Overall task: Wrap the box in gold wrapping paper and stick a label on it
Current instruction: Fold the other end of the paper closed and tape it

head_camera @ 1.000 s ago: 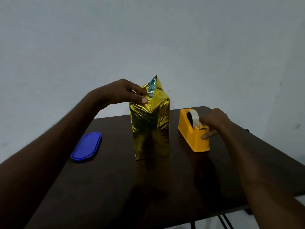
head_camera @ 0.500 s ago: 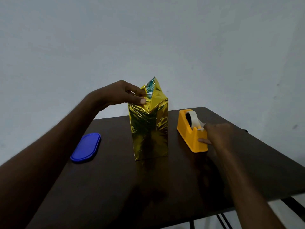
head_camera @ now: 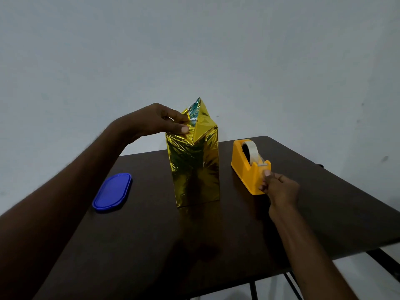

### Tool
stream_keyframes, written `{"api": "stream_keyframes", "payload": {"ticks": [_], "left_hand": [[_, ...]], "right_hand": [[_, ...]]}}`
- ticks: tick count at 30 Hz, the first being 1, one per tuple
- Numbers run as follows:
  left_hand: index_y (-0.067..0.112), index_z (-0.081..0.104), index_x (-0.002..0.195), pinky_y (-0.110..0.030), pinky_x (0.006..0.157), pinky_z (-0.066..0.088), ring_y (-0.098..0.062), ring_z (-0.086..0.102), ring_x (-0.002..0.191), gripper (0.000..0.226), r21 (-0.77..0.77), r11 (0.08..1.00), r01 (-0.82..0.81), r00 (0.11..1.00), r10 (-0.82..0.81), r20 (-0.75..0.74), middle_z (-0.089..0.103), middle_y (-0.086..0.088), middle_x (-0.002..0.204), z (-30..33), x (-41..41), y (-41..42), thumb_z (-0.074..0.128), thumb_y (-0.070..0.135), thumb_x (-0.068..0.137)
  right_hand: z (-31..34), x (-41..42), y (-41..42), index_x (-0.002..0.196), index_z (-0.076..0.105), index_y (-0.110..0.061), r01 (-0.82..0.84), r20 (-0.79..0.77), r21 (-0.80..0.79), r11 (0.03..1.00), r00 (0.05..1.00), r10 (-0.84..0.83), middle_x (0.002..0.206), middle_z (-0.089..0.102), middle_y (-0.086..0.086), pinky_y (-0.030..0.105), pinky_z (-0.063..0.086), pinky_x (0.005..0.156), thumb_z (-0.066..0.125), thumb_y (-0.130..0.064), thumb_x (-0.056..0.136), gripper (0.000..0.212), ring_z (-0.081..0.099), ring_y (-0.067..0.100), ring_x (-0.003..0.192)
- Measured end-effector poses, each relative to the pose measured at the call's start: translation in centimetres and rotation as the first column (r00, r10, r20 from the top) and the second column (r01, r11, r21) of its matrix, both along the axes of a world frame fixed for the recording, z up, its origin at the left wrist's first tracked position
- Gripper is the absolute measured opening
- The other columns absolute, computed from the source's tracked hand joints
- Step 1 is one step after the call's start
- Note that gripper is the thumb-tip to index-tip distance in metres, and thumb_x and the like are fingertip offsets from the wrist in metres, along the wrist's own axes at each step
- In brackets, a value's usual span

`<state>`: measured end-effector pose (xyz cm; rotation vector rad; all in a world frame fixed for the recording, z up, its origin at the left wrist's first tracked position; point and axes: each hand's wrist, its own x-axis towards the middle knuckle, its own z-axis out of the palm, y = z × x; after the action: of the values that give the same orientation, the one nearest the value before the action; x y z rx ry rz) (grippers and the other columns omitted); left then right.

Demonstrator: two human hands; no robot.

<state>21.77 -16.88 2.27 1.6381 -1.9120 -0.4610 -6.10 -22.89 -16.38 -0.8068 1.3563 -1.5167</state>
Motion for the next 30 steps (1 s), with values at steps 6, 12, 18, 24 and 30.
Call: {"api": "stream_keyframes", "payload": {"ticks": [6, 12, 18, 24, 30], "left_hand": [[0.029, 0.069, 0.121, -0.027, 0.093, 0.042, -0.006, 0.056, 0.108, 0.058, 0.001, 1.0, -0.004, 1.0, 0.004, 0.005, 0.063, 0.013, 0.11, -0.1, -0.2, -0.1, 0.074, 0.047, 0.066], [0.028, 0.068, 0.123, -0.03, 0.094, 0.042, -0.011, 0.055, 0.109, 0.059, 0.003, 1.0, -0.018, 1.0, 0.018, 0.007, 0.062, 0.013, 0.105, 0.0, -0.2, 0.1, 0.074, 0.046, 0.067], [0.029, 0.068, 0.123, -0.03, 0.096, 0.042, -0.012, 0.054, 0.112, 0.061, -0.008, 1.0, -0.014, 1.0, 0.014, 0.003, 0.061, 0.007, 0.117, -0.1, -0.2, 0.2, 0.074, 0.048, 0.065], [0.029, 0.069, 0.12, -0.022, 0.088, 0.042, -0.004, 0.057, 0.107, 0.043, -0.023, 1.0, -0.006, 1.0, 0.006, 0.006, 0.064, 0.009, 0.118, -0.2, -0.2, 0.3, 0.077, 0.038, 0.078], [0.027, 0.066, 0.126, -0.02, 0.088, 0.042, -0.006, 0.056, 0.11, 0.048, -0.032, 0.999, -0.017, 0.999, 0.018, 0.035, 0.062, 0.006, 0.123, 0.0, -0.5, 0.4, 0.077, 0.038, 0.08]], "right_hand": [[0.0, 1.0, 0.5, 0.079, 0.061, -0.015, 0.038, 0.126, 0.043, 0.998, 0.991, -0.043, 0.076, 0.063, 0.002, 0.025, 0.048, 0.059, 0.069, -0.02, 0.089, 0.013, 0.059, 0.012, 0.064], [0.8, 1.3, 1.4, 0.068, 0.055, -0.01, -0.035, 0.209, 0.16, 0.987, 0.978, 0.0, 0.069, 0.056, 0.005, 0.041, 0.052, 0.091, 0.064, -0.017, 0.093, 0.028, 0.058, 0.02, 0.078], [2.2, 0.8, 3.2, 0.086, 0.067, -0.009, -0.062, 0.185, -0.039, 0.997, 0.98, 0.068, 0.075, 0.063, 0.006, 0.034, 0.055, 0.072, 0.066, -0.02, 0.091, 0.012, 0.058, 0.015, 0.067], [8.9, 1.0, 3.9, 0.09, 0.067, -0.002, -0.349, -0.04, -0.382, 0.856, 0.931, 0.362, 0.068, 0.06, 0.007, 0.022, 0.05, 0.051, 0.066, -0.013, 0.09, 0.011, 0.052, 0.012, 0.053], [16.1, 2.9, 3.4, 0.081, 0.07, -0.007, -0.624, -0.415, -0.44, 0.645, 0.779, 0.47, 0.066, 0.066, 0.006, 0.022, 0.048, 0.048, 0.072, -0.012, 0.086, 0.008, 0.064, 0.016, 0.063]]}}
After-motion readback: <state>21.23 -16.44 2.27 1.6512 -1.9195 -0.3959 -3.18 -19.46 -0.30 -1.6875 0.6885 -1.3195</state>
